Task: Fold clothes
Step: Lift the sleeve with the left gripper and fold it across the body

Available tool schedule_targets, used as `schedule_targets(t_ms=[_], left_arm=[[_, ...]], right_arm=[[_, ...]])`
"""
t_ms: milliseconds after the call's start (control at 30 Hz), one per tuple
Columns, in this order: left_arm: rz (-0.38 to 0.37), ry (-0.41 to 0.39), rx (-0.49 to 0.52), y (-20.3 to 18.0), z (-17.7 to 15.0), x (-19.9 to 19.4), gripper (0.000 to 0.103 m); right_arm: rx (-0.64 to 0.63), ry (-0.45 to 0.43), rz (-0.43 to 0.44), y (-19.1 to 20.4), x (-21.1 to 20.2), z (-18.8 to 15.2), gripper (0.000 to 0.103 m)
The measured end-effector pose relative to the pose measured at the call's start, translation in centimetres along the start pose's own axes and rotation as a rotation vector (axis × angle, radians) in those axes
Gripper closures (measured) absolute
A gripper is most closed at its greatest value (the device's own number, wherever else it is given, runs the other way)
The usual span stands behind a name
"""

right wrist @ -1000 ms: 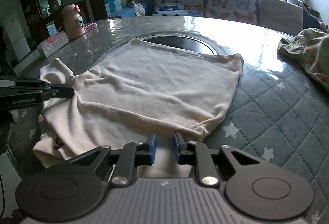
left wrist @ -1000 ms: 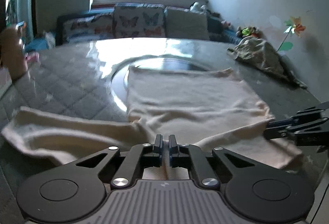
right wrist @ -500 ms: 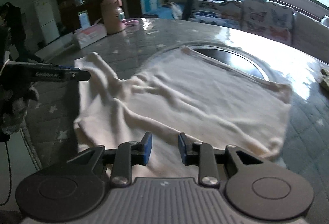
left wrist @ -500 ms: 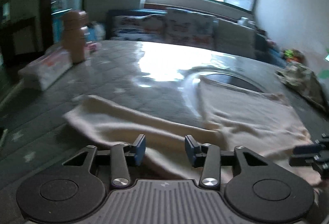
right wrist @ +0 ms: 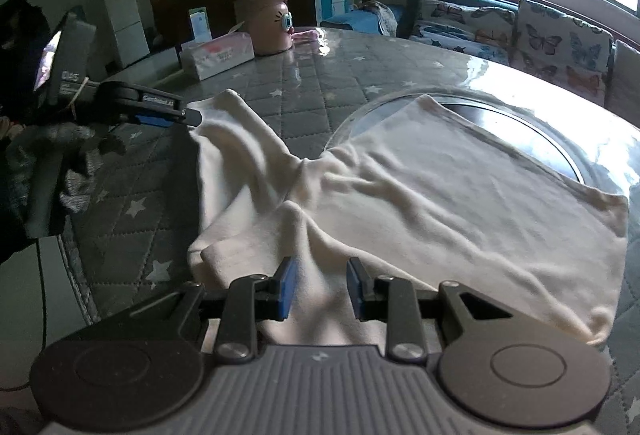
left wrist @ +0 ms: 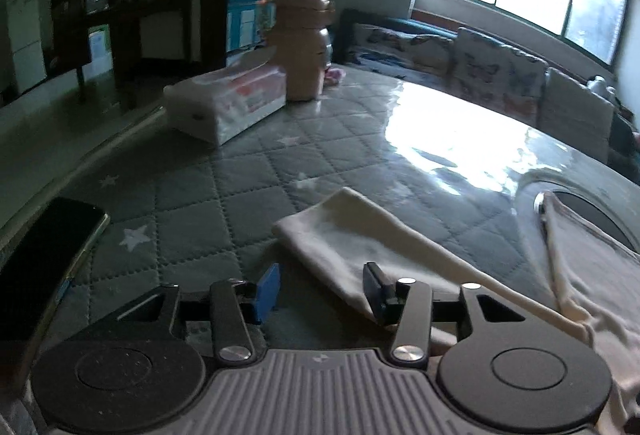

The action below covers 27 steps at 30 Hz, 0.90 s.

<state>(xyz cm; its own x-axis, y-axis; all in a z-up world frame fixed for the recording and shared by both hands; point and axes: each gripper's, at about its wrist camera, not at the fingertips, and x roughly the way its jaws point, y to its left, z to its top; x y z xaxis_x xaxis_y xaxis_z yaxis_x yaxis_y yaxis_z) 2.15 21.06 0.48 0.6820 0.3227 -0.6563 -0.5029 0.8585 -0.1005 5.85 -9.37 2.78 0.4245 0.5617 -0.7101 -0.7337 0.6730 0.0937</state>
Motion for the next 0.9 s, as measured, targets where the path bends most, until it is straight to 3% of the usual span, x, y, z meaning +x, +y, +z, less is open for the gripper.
schedule_targets(t_ms=[33, 167, 200, 467, 900], left_arm=[[0.006, -0.003, 0.002, 0.1, -0.1, 0.2, 0.067], [0.016, -0.019, -0.001, 0.6, 0.0, 0.8, 0.098], [0.009, -0.026, -0.008, 0.7, 0.2, 0.7, 0.099], [-0.076, -0.153, -0.034, 1.0, 2.4, -3.7, 0.101], [-0.185, -0.254, 0.013, -1.3, 5.1, -7.3, 0.101]], right_arm=[[0.002, 0.000, 0.000, 0.0, 0.0, 0.0, 0.076], [0.013, -0.004, -0.002, -0.1, -0.1, 0.0, 0.076], [0.015, -0.006, -0.002, -0.1, 0.0, 0.0, 0.076], [0.008, -0.003, -0.002, 0.3, 0.9, 0.1, 0.075], [-0.009, -0.018, -0.018, 0.6, 0.9, 0.3, 0.073]])
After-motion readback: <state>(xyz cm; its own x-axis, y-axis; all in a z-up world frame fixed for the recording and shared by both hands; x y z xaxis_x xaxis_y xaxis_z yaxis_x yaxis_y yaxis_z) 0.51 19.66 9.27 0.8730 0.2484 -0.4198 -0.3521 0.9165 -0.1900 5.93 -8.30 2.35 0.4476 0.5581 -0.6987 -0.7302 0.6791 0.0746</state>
